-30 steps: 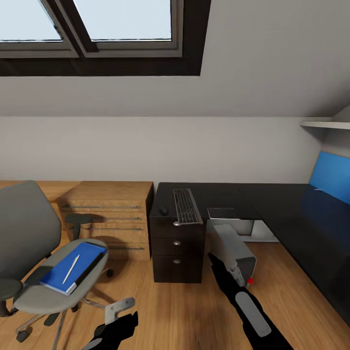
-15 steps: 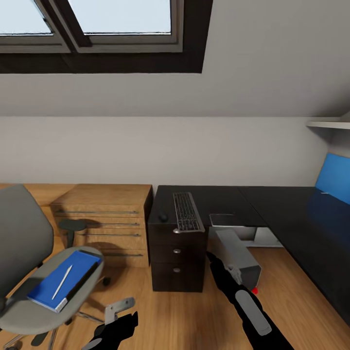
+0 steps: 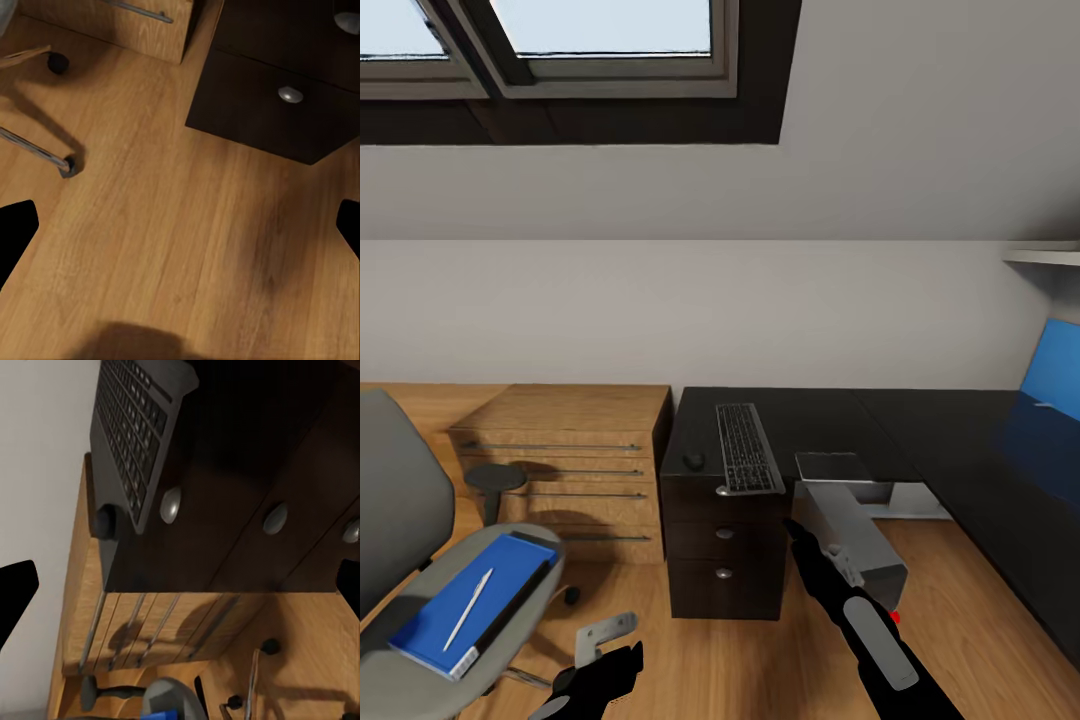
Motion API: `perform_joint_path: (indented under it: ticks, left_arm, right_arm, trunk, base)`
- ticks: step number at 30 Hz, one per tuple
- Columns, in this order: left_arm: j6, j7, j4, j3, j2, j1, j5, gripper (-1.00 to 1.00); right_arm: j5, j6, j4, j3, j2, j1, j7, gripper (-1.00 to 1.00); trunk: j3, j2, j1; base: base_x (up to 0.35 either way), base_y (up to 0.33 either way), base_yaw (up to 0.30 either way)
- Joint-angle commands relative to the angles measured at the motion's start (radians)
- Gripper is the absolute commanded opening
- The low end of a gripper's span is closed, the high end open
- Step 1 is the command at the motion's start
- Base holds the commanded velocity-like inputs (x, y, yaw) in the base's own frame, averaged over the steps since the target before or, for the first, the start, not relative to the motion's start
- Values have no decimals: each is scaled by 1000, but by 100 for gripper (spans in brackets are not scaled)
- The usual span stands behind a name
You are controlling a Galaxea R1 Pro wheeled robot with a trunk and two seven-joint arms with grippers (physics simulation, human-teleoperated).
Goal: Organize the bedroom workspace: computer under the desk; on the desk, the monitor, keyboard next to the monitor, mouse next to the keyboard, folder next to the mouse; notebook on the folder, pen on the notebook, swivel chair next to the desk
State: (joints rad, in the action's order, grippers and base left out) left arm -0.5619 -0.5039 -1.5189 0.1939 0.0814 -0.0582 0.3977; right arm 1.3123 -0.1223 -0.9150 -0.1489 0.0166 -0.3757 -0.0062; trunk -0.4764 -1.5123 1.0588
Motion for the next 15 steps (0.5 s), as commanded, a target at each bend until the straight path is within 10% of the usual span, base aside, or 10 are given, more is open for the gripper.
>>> perform_joint_path:
  ticks: [1,15]
  left_arm:
    - [-1,-9,-2,1,0,0,10,100]
    - [-2,-6,-8,1,0,0,13,100]
  right_arm:
    - [7,-2,0,1,0,0,-1,100]
    - [10,0,5,0,2,-1,-3,100]
  trunk:
    - [-1,0,1]
    - [-1,0,1]
  base:
    - [303,0,0]
    - [194,0,0]
